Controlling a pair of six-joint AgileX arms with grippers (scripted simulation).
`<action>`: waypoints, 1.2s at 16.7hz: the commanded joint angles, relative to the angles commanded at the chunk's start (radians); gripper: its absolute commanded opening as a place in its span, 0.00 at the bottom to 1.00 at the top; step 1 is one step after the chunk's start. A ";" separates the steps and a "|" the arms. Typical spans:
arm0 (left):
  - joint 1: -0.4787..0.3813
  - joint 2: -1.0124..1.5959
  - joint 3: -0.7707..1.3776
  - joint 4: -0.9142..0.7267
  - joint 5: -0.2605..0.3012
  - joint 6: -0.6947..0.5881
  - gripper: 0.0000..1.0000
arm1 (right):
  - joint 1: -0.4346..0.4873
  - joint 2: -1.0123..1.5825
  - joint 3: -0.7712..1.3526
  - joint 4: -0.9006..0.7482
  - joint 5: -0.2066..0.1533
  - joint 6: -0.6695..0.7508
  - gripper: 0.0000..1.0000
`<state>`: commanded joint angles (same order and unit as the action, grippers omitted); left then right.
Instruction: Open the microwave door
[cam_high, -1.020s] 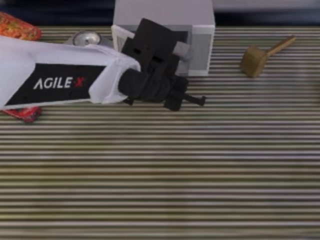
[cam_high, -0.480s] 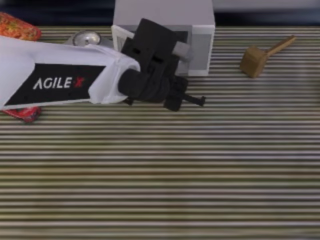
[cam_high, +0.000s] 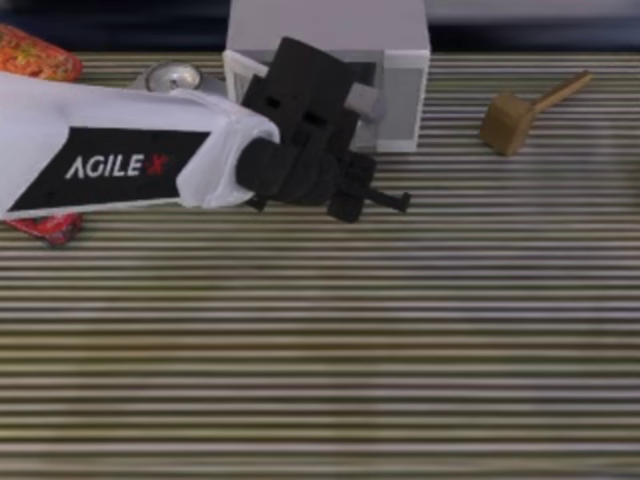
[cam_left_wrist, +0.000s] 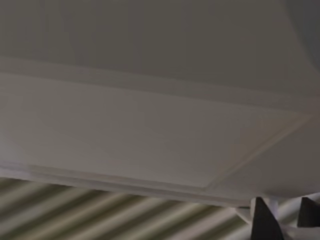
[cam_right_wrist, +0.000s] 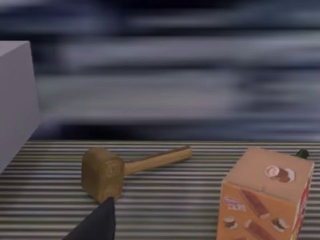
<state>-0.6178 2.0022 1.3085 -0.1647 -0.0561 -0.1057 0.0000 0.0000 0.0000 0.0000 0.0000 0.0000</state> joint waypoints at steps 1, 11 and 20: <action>0.000 0.000 0.000 0.000 0.000 0.000 0.00 | 0.000 0.000 0.000 0.000 0.000 0.000 1.00; 0.001 -0.006 -0.022 0.002 0.025 0.019 0.00 | 0.000 0.000 0.000 0.000 0.000 0.000 1.00; 0.032 -0.046 -0.068 0.023 0.079 0.092 0.00 | 0.000 0.000 0.000 0.000 0.000 0.000 1.00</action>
